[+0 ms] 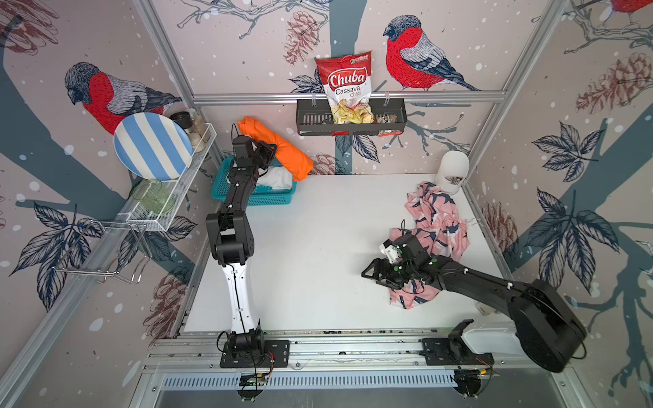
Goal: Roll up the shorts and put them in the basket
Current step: Place the shorts in the bin.
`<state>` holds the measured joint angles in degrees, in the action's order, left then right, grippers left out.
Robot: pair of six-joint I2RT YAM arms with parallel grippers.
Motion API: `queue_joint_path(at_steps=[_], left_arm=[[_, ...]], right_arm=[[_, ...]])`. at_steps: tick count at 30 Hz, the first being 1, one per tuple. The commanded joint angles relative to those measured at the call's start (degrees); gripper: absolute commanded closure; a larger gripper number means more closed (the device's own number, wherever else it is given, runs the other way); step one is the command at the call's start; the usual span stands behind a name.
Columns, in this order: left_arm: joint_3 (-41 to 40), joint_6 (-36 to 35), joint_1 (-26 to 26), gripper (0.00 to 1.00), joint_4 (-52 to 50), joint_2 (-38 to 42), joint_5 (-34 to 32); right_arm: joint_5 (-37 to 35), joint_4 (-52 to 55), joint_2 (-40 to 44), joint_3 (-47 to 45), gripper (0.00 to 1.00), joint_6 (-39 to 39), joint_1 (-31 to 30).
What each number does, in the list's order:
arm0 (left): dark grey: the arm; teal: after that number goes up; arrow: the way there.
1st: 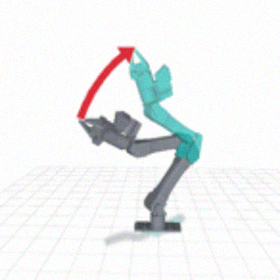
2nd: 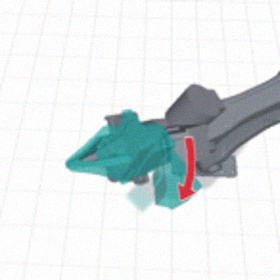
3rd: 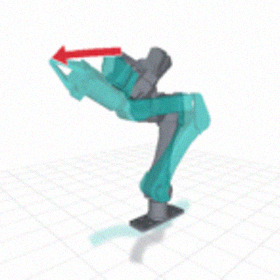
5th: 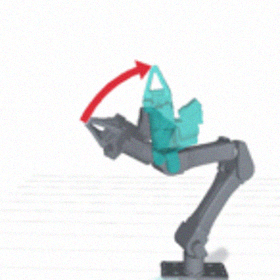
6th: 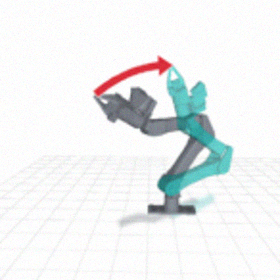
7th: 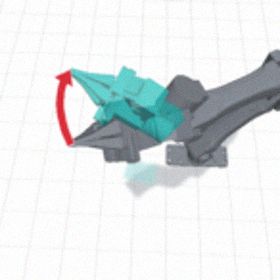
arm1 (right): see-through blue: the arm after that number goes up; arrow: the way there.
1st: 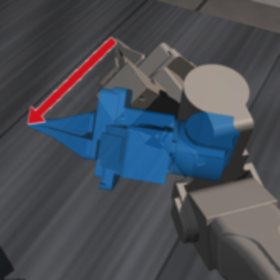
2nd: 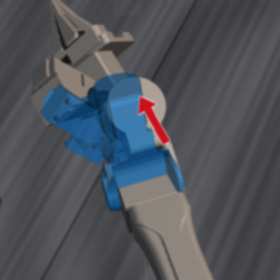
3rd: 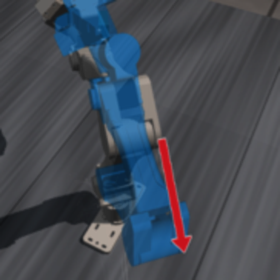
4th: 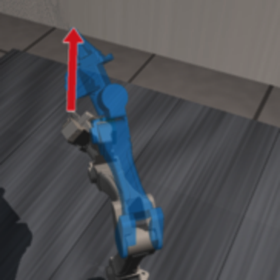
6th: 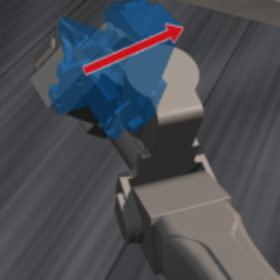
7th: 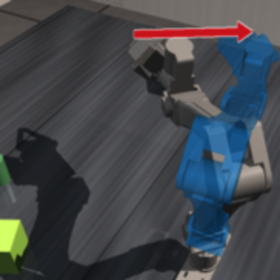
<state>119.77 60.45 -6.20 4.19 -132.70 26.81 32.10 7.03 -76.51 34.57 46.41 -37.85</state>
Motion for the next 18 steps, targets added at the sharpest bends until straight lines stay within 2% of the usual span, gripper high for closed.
queue_joint_path(at_steps=[1, 5, 10, 14, 18], left_arm=[[-3.86, 5.76, -1.06, 0.98, 9.36, -0.64, -1.59], [-15.69, 9.29, -2.34, 1.0, 15.12, 2.65, -5.75], [-21.01, 8.89, -4.2, 1.0, 7.68, 5.02, -9.83], [-19.24, 7.81, -5.33, 0.99, 0.21, 4.1, -11.06], [-13.09, 4.03, -5.84, 0.98, -10.17, 2.18, -14.61]], right_arm=[[1.45, -2.75, -1.89, 0.12, 0.19, -1.59, 0.09], [2.26, -3.13, -4.5, 1.15, 0.19, -2.11, 0.06], [2.37, -3.42, -4.88, 1.29, 0.19, -2.02, -0.01], [2.31, -3.16, -4.62, 1.38, 0.21, -2.09, -0.25], [2.09, -3.36, -4.34, 1.12, 0.21, -1.68, -0.56]])
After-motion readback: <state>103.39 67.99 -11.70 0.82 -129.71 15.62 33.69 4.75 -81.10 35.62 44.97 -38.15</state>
